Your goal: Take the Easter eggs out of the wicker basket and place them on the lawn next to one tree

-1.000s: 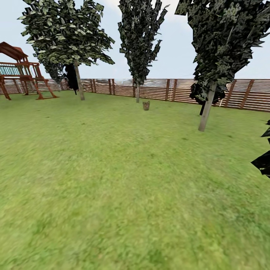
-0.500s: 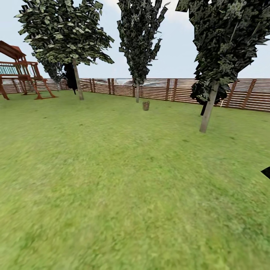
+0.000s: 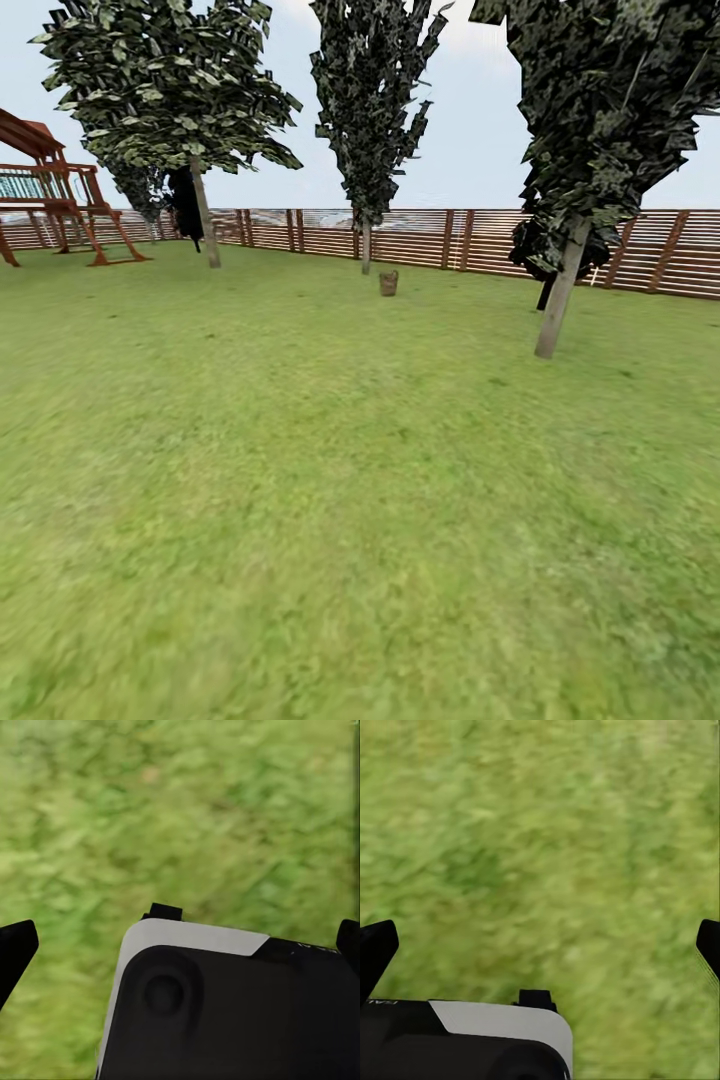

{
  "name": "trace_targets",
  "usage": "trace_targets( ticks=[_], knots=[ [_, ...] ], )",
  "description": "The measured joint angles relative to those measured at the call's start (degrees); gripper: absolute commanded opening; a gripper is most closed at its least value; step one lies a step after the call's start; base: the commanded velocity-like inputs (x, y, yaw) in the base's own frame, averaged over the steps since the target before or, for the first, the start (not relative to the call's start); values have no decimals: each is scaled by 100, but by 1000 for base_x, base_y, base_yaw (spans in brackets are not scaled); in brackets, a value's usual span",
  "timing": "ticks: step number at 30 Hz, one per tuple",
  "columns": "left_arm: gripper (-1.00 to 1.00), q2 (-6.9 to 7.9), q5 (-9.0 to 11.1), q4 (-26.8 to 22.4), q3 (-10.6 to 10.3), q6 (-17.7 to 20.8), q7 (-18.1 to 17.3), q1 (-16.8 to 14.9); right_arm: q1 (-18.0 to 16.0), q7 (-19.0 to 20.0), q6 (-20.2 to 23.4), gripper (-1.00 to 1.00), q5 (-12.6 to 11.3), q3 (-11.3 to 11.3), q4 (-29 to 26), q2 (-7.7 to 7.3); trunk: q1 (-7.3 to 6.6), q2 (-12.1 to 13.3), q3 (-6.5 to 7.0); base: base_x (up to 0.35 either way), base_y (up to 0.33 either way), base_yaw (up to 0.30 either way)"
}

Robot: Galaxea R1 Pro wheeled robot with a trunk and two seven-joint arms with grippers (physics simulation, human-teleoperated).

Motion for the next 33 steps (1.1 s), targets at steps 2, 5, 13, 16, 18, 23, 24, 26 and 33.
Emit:
trace_targets(
  ticks=[2,5,13,16,18,23,24,26,33],
  knots=[
    [100,0,0,0,-2,3,0,0,0,0,-3,100,0,0,-1,0,0,0,0,332,-78,0],
    [100,0,0,0,-1,1,0,0,0,1,-134,100,0,1,-2,0,0,0,0,332,-78,0],
    [100,0,0,0,-1,-1,0,0,0,8,-667,100,-17,-10,228,6,0,0,0,332,-78,0],
    [100,0,0,0,0,-1,0,0,0,9,-686,100,-22,-13,249,1,0,0,0,332,-78,0],
    [100,0,0,0,0,-1,1,0,0,10,-691,100,-23,-15,253,0,0,0,0,332,-78,0],
    [100,0,0,0,0,-1,0,0,0,9,-694,100,-24,-12,256,0,0,0,0,332,-78,0],
    [100,0,0,0,0,-1,0,0,0,9,-694,100,-24,-12,256,0,0,0,0,332,-78,0],
    [100,0,0,0,0,-1,0,0,0,9,-694,100,-24,-10,256,0,0,0,0,332,-78,0],
    [100,0,0,0,0,-1,0,0,0,9,-694,100,-24,-7,263,0,0,0,0,332,-75,0]
  ],
)
